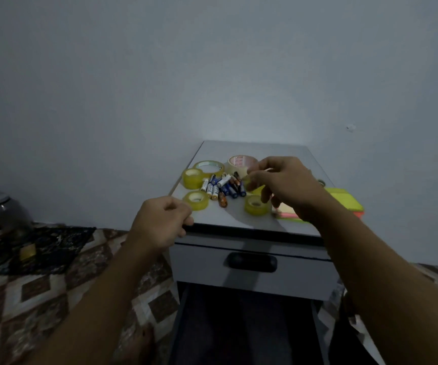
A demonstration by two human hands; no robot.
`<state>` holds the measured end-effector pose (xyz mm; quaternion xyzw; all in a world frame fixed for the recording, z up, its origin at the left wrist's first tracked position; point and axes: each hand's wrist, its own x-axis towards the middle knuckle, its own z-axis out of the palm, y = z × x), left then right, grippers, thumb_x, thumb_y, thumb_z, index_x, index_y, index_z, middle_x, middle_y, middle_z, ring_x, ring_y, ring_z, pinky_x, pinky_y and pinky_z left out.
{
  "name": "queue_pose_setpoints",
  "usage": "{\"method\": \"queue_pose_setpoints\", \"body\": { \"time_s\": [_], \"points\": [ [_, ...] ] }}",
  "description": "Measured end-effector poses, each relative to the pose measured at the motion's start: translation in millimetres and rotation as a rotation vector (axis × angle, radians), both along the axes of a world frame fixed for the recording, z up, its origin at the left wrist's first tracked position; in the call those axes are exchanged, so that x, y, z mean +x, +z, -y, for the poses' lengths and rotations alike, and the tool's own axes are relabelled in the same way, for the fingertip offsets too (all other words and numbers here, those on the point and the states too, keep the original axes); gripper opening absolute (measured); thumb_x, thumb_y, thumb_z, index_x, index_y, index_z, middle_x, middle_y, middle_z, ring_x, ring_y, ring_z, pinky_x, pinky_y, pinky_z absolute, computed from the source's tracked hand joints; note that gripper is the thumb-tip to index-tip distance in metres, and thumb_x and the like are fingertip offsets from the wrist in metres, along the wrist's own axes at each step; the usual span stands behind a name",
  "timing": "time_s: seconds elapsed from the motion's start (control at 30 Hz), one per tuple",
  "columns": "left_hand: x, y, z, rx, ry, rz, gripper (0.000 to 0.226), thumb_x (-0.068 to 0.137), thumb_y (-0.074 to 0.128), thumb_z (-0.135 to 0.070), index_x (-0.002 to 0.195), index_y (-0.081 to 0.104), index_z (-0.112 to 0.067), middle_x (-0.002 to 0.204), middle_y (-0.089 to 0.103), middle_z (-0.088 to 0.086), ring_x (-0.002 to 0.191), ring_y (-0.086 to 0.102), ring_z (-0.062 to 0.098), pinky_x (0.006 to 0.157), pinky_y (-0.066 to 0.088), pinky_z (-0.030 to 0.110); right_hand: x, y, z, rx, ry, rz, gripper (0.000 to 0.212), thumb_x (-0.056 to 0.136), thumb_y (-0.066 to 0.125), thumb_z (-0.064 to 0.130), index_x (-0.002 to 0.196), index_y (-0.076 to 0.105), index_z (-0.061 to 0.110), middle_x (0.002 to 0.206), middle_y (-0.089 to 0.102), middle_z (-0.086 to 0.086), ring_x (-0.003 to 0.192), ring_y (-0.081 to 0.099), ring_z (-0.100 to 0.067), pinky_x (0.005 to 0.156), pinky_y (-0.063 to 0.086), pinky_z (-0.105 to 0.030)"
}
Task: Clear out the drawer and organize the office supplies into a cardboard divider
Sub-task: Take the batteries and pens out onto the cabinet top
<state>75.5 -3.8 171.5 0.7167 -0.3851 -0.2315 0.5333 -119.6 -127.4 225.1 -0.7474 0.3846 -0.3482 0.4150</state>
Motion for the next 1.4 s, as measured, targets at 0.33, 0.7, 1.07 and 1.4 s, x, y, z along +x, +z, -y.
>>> {"method": "queue_pose_setpoints", "body": {
  "time_s": [0.33,0.7,1.07,1.4],
  "points": [
    [-58.2,-117.5,-37.8,0.574,-0.339,0.038,0.02,0.097,0.058,-0.026,0.096,0.07,-0.01,0.084,0.073,0.004,0.059,0.061,0.009,0.046,0.045,0.02,-62.4,-136.6,-79.7,0.301,0.073,-0.225,0.01,0.093,0.063,0.014,0.09,0.069,0.007,0.078,0.074,-0.009,0.055,0.057,-0.014,0.05,0.046,-0.028],
    [-77.5,-215.8,-77.2,1.253,-0.591,0.368,0.038,0.099,0.042,-0.019,0.13,0.056,-0.002,0.122,0.059,0.014,0.102,0.063,0.027,0.076,0.051,0.026,-97.5,-302.3,-129.8,0.513,0.205,-0.963,0.033,0.09,0.053,0.023,0.119,0.065,0.012,0.12,0.066,-0.011,0.108,0.063,-0.028,0.081,0.046,-0.025],
    [-86.5,-241.4,-78.1,1.301,-0.614,0.325,0.045,0.101,0.037,-0.018,0.139,0.048,0.002,0.143,0.049,0.017,0.126,0.051,0.03,0.105,0.043,0.031,-88.9,-309.5,-143.1,0.585,0.294,-0.993,0.05,0.097,0.046,0.011,0.146,0.041,0.007,0.149,0.045,-0.01,0.134,0.045,-0.029,0.101,0.036,-0.022],
    [-72.8,-254.0,-73.2,1.16,-0.365,-0.261,0.036,0.092,0.049,-0.02,0.127,0.047,-0.011,0.107,0.061,0.013,0.087,0.069,0.03,0.07,0.058,0.037,-75.2,-329.4,-148.4,0.75,0.033,-0.618,0.029,0.088,0.052,0.002,0.114,0.062,0.012,0.105,0.068,-0.012,0.08,0.071,-0.025,0.068,0.061,-0.034]
  ]
}}
